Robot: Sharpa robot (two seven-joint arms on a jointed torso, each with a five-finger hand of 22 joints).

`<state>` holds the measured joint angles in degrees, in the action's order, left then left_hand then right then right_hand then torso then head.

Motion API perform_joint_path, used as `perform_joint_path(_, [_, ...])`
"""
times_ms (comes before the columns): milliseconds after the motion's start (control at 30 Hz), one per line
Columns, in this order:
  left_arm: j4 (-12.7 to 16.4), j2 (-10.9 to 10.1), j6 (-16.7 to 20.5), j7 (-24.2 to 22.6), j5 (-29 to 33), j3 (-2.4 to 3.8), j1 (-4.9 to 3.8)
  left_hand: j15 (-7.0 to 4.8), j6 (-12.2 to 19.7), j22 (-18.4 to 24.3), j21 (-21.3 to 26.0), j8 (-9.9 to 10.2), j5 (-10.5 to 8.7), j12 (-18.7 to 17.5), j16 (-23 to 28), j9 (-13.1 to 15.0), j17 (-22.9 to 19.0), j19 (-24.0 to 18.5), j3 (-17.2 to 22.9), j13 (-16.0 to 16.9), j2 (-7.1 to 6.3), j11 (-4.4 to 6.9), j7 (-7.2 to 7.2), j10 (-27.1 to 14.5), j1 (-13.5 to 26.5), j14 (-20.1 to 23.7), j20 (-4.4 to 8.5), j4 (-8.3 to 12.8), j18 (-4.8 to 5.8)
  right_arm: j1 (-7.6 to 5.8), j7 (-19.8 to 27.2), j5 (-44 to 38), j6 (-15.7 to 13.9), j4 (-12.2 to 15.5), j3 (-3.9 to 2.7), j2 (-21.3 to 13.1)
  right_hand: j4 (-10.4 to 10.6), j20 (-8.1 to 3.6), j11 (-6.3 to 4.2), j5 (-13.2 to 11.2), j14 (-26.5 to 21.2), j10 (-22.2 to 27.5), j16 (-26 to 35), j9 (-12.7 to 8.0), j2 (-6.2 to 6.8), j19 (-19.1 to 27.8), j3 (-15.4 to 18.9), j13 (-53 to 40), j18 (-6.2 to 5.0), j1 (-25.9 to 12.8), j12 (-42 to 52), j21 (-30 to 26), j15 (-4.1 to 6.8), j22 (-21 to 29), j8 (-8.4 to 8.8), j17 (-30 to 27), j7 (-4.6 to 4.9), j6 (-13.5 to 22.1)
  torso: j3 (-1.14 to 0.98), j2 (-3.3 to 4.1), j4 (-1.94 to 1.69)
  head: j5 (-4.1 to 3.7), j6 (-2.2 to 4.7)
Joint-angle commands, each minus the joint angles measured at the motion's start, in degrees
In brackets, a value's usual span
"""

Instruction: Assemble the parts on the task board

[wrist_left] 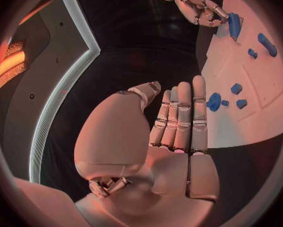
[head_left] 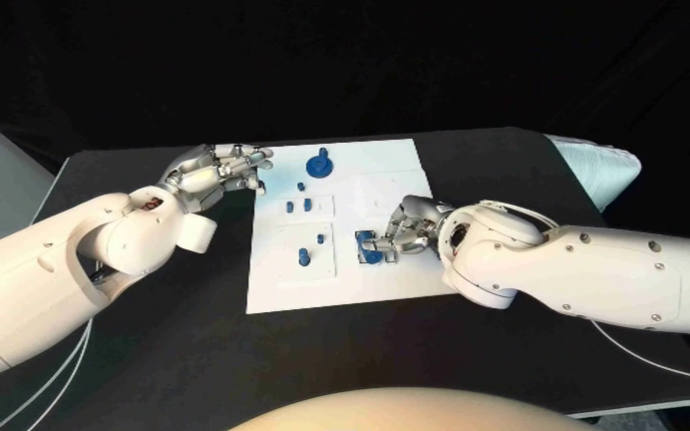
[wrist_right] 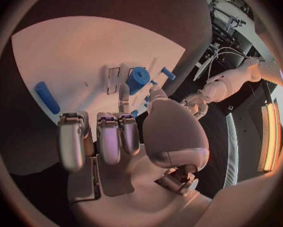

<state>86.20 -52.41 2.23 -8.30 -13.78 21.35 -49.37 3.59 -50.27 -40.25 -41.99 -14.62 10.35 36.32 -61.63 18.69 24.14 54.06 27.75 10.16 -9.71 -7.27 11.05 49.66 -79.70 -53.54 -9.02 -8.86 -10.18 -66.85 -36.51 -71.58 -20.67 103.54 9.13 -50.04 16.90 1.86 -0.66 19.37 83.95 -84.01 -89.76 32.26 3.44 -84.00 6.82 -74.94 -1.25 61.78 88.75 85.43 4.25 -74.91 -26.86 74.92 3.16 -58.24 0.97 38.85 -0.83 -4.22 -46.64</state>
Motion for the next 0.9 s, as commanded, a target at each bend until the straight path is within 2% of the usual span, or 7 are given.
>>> perform_joint_path(33, [0.1,0.1,-0.4,-0.3,0.3,0.02,0.18,0.01,0.1,0.1,0.4,0.4,0.32,0.3,0.4,-0.1,0.0,0.6,0.0,0.0,0.31,-0.08,-0.08,-0.3,0.0,-0.4,0.01,-0.4,-0.33,0.04,6.6,1.6,-3.0,1.0,-0.06,-1.3,-0.2,-0.45,-0.51,-0.9,6.1,-5.4,-0.2,0.3,0.52,-5.2,-0.5,-14.3,0.44,2.7,0.2,0.1,0.43,-14.0,-0.69,15.1,-0.25,-0.2,0.0,-0.07,0.05,0.06,0.08])
perform_joint_path(267, [0.1,0.1,-0.5,-0.3,0.3,0.02,0.45,0.01,0.1,0.1,0.4,0.4,0.32,0.3,0.4,-0.1,0.0,0.6,0.0,0.0,0.31,-0.08,-0.08,-0.3,0.0,-0.4,0.01,-0.4,-0.33,0.03,9.6,4.1,-2.1,2.2,-0.15,-3.4,-0.2,-0.63,-0.71,-4.0,6.1,-5.5,-0.2,0.7,0.63,-5.3,-0.7,-14.4,0.46,7.4,0.3,0.2,0.61,-14.0,-1.5,15.1,-0.47,-0.1,-0.05,-0.02,0.01,0.15,0.15])
perform_joint_path(433, [0.1,0.1,-0.5,-0.3,0.3,0.02,0.61,0.01,0.1,0.1,0.4,0.4,0.32,0.3,0.4,-0.1,0.0,0.6,0.0,0.0,0.31,-0.08,-0.08,-0.3,0.0,-0.4,0.01,-0.4,-0.33,0.03,10.1,4.8,-1.0,2.0,-0.17,-4.0,-0.4,-0.76,-0.9,-4.6,6.1,-5.5,-0.2,0.8,0.17,-5.3,-1.3,-14.5,0.52,11.1,0.5,0.5,0.76,-14.1,-1.84,15.1,-0.68,-0.1,0.02,0.03,0.01,0.2,0.18])
perform_joint_path(533, [0.1,0.1,-0.5,-0.3,0.3,0.02,0.64,0.01,0.1,0.1,0.4,0.4,0.32,0.3,0.4,-0.1,0.0,0.6,0.0,0.0,0.31,-0.08,-0.08,-0.3,0.0,-0.4,0.01,-0.4,-0.33,0.03,10.0,4.9,-0.2,1.7,-0.17,-4.0,-0.2,-0.83,-0.96,-7.0,6.1,-5.6,-0.2,0.8,0.07,-5.3,-2.0,-14.5,0.52,13.0,0.5,0.6,0.83,-14.1,-1.91,15.1,-0.74,-0.1,0.04,0.02,-0.02,0.21,0.15])
perform_joint_path(900, [0.2,0.0,-0.5,-0.3,0.4,0.02,0.68,0.01,0.1,0.1,0.4,0.4,0.32,0.3,0.4,-0.1,0.0,0.6,0.0,0.0,0.31,-0.08,-0.08,-0.3,0.0,-0.4,0.01,-0.4,-0.33,0.09,7.7,3.5,0.3,-0.3,-0.15,-2.3,-0.4,-1.0,-1.26,-6.8,6.1,-5.6,-0.2,0.6,-0.31,-5.4,-4.4,-14.6,0.56,17.0,0.6,0.8,1.05,-14.2,-1.98,15.1,-1.1,-0.3,0.05,0.12,-0.11,0.31,-0.09])
